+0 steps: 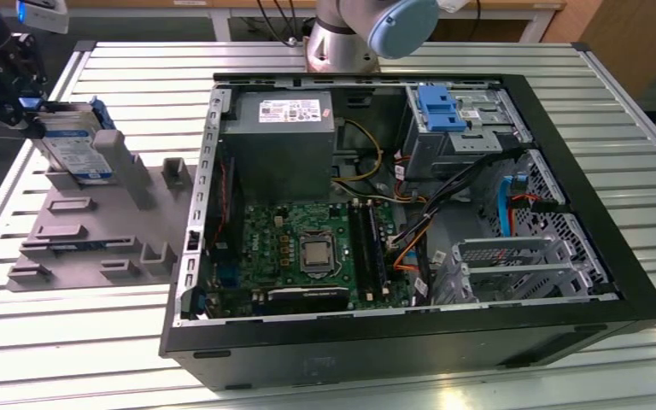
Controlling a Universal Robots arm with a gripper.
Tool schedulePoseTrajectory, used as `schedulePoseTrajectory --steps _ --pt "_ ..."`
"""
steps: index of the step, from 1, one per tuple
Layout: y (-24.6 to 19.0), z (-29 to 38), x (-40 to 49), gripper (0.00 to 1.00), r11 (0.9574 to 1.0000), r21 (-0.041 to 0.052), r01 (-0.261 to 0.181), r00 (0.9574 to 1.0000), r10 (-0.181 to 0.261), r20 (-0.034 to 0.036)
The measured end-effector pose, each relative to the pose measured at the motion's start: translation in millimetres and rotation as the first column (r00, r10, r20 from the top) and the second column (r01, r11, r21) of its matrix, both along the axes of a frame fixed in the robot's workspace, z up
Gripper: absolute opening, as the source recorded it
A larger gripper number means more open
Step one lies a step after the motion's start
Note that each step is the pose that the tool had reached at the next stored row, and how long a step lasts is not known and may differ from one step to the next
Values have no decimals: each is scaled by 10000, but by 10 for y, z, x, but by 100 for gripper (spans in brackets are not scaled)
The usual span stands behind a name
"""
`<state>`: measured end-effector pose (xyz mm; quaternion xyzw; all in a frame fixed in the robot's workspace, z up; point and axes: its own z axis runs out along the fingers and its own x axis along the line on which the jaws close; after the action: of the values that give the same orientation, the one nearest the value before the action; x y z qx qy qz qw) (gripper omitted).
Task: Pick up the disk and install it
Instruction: 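Pick up the disk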
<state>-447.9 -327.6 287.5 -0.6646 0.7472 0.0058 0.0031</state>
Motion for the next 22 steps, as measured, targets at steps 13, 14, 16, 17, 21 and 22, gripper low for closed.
schedulePoseTrajectory --steps 13,14,16,17,21,22 --pt "0 6 0 47 10000 -1 -81 10000 81 -2" --pt "-1 10 0 47 10000 0 -81 10000 81 0" --pt "0 16 0 47 10000 0 -81 10000 81 2" --pt "0 19 0 47 10000 1 -81 10000 81 1" --pt "0 35 0 47 10000 1 -81 10000 81 2" --pt "0 35 0 47 10000 1 -81 10000 81 2"
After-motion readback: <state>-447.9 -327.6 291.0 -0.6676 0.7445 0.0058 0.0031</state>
